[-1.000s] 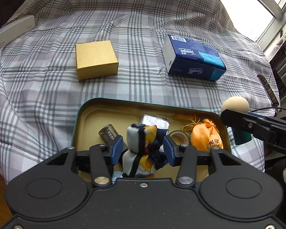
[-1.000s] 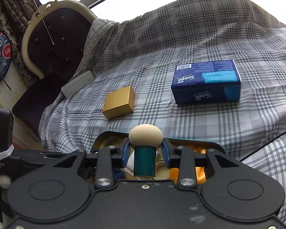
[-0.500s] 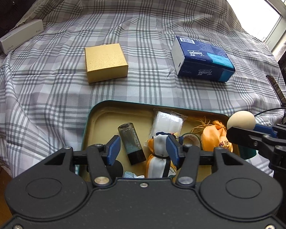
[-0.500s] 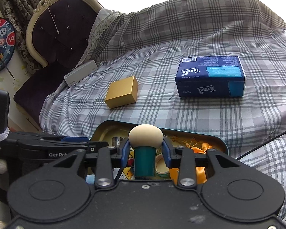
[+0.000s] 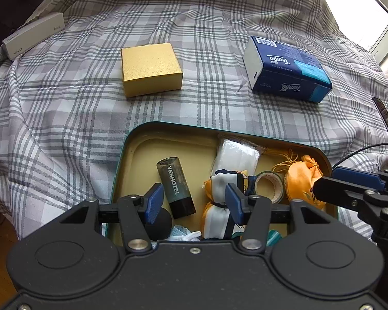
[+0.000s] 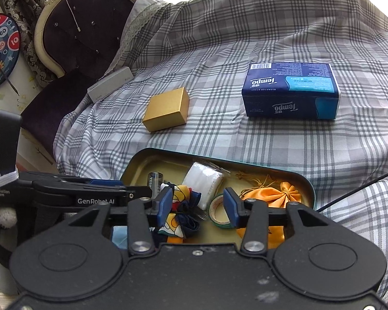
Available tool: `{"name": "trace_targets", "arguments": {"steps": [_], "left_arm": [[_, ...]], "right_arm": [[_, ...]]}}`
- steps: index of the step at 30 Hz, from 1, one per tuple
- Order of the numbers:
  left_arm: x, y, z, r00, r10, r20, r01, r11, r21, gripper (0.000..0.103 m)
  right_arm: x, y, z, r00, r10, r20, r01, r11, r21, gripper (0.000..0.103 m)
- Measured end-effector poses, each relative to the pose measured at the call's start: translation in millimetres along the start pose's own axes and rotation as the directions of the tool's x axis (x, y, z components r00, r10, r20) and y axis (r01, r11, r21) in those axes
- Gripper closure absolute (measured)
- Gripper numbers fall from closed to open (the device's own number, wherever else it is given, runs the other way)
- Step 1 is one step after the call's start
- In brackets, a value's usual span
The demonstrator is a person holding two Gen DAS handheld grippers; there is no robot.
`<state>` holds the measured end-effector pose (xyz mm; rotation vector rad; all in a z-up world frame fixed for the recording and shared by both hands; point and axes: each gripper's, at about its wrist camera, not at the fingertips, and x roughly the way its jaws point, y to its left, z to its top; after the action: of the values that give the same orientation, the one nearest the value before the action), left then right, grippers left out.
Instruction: Organize soft objects
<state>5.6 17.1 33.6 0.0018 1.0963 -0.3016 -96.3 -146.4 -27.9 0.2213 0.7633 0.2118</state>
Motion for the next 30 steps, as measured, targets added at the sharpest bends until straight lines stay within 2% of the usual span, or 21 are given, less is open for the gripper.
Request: {"name": "trace_targets", "arguments": {"steps": [11, 30], "left_arm": [[10, 1, -1, 0.999, 0.026, -0.036, -0.027, 1.0, -0.013, 0.052], [20, 1, -2, 0.993, 0.105, -0.059, -0.106, 0.994, -0.006, 0.052]], "right_arm": [[7, -9, 3, 0.995, -0.087, -0.05, 0.089, 0.995, 0.048, 0.053], [14, -21, 6, 0.974, -0.208, -0.085, 0.216, 0.971, 0.101, 0.051]]}}
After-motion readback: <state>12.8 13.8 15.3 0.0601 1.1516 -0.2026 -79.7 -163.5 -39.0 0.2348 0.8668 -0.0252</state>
